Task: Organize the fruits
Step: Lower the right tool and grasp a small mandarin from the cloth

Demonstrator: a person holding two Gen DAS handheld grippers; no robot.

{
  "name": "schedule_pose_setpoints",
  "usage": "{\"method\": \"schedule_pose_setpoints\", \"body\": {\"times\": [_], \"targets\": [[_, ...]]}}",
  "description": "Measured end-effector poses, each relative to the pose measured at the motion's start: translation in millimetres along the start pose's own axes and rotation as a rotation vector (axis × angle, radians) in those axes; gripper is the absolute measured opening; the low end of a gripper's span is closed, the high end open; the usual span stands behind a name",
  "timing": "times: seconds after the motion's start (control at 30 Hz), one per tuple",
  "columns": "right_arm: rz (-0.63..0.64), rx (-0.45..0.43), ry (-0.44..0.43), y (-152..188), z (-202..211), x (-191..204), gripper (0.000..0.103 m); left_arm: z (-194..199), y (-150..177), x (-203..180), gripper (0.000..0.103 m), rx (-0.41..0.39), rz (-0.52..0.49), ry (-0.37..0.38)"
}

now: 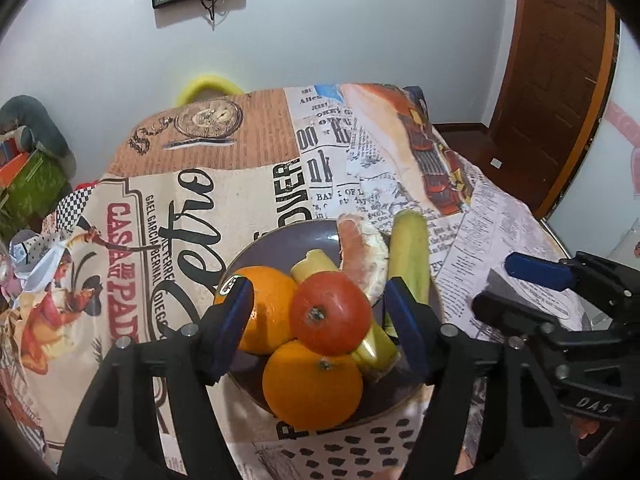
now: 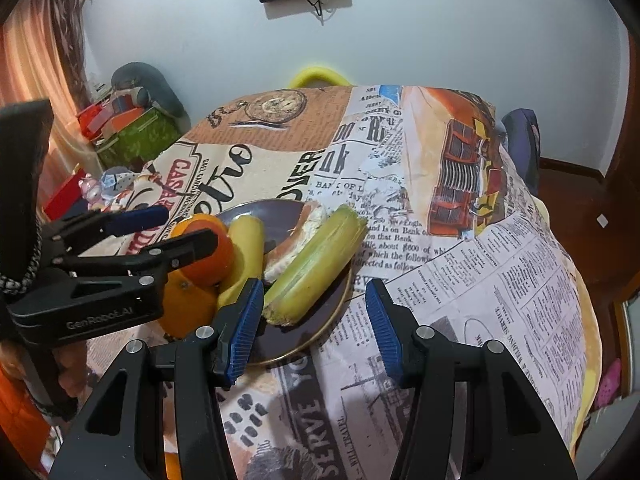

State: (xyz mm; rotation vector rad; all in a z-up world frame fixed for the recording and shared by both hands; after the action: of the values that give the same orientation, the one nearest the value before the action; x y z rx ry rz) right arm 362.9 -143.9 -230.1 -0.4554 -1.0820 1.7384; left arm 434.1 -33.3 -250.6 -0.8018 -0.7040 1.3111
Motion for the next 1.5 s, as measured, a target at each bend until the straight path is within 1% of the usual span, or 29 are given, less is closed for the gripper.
{"method": "schedule_pose_setpoints", "body": {"times": [0.13, 0.33, 0.37, 0.47, 0.5, 0.63, 0.77, 1.03, 1.17, 1.33, 1.43, 1.5], "targets": [[0.014, -0.014, -0.001, -3, 11, 9, 0.05, 18, -4, 1, 0.068, -0.016, 0.001, 0.001], [0.03, -0.042, -0.005, -11, 36, 27, 0.05, 58, -9, 6, 0.068, -0.047, 0.016, 0.005], [0.033, -0.045, -0.005, -12, 39, 29, 0.051, 67, -9, 6, 0.068, -0.056, 0.015, 0.006], [0.051, -0.072, 0.01, -15, 54, 36, 0.059, 90, -9, 8, 0.068, -0.076, 0.004, 0.004], [0.058, -0.08, 0.016, -16, 60, 38, 0.06, 96, -9, 9, 0.068, -0.08, 0.0, 0.003], [0.072, -0.092, 0.028, -17, 77, 44, 0.061, 124, -4, 10, 0.068, -0.098, -0.005, -0.001], [0.092, -0.087, 0.038, -9, 88, 50, 0.062, 146, 3, 11, 0.069, -0.105, 0.007, 0.01], [0.097, -0.01, 0.025, 29, 90, 63, 0.062, 171, 34, 15, 0.069, -0.087, 0.02, 0.004], [0.079, 0.036, 0.001, 51, 88, 70, 0.062, 173, 53, 17, 0.069, -0.061, 0.042, 0.024], [0.032, 0.106, -0.039, 76, 76, 77, 0.062, 171, 81, 23, 0.069, -0.018, 0.054, 0.017], [0.029, 0.143, -0.057, 88, 70, 85, 0.057, 167, 97, 28, 0.069, 0.0, 0.062, 0.002], [0.023, 0.174, -0.076, 96, 62, 91, 0.051, 165, 105, 32, 0.069, 0.006, 0.074, -0.007]]}}
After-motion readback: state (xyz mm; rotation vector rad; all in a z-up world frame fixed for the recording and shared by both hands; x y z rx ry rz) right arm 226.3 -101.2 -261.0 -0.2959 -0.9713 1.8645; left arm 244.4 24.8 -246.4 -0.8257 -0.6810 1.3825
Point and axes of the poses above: each gripper's, at about its wrist camera, not at the fingertips, and z roughly against the way its jaws point, x to its left, y to its underside, the point moved 10 cm from there along -z, roughly the way its jaws point, and after that the axes turned 13 degrees about -x, right-handed, at the moved point
